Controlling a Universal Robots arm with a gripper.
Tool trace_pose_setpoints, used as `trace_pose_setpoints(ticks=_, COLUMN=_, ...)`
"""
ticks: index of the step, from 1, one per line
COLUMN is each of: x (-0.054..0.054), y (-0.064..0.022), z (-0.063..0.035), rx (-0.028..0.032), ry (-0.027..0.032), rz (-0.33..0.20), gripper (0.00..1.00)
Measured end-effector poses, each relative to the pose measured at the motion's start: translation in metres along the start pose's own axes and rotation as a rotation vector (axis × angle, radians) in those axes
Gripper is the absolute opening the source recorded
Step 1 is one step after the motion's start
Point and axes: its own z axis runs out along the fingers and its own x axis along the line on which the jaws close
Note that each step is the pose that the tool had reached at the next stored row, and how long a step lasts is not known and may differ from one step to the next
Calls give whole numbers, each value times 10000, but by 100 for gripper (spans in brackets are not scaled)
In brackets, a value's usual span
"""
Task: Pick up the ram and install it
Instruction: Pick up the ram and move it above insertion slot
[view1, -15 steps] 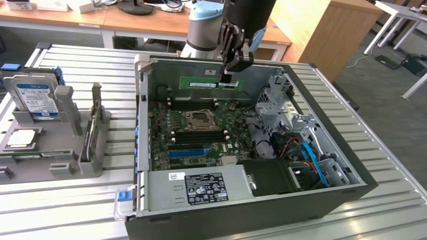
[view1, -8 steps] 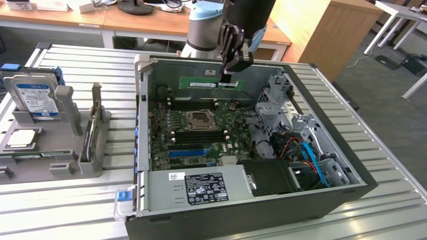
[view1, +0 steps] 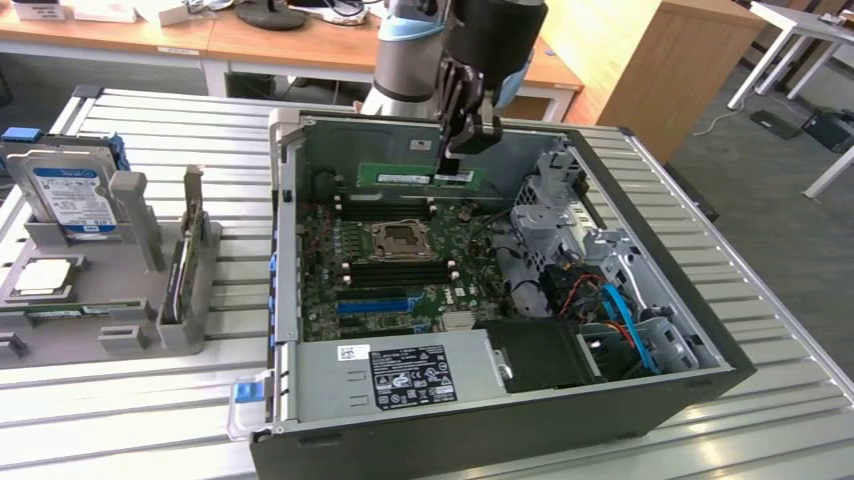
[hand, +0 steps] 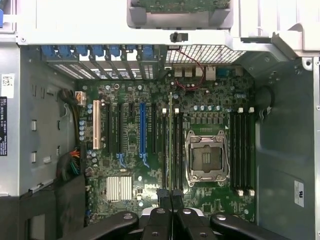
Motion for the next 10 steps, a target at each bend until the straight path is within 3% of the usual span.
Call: trace_pose_setpoints(ticks=10, x=2, y=-3, z=97, rx=0, ry=1, rz=0, gripper=12)
